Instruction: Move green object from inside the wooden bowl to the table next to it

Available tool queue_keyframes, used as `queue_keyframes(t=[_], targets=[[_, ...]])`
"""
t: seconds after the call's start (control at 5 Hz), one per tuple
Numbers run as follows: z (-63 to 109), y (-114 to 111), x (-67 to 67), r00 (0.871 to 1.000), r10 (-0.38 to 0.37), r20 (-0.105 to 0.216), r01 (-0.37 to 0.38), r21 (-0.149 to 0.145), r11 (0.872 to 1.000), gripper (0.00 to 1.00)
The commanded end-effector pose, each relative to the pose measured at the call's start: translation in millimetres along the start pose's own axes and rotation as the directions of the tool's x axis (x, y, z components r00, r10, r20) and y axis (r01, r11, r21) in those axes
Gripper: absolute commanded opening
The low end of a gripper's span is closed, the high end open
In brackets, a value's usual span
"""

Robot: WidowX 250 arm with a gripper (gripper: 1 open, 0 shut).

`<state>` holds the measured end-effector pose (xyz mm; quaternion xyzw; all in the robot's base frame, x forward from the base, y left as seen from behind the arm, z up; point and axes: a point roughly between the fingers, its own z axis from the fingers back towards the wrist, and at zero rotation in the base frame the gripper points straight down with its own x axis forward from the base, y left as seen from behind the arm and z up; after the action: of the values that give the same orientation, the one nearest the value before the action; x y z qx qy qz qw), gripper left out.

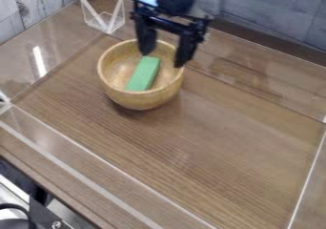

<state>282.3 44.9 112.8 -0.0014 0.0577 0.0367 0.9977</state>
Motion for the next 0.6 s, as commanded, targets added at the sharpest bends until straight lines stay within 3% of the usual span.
queue_keyframes(t=[0.0,0.4], targets=[[13.1,13,-0.4,0.997,-0.012,0.080,0.011,0.017,1.000,1.00],[-1.5,36,2.6,0.993,-0.057,0.101,0.055,0.028,0.998,1.00]])
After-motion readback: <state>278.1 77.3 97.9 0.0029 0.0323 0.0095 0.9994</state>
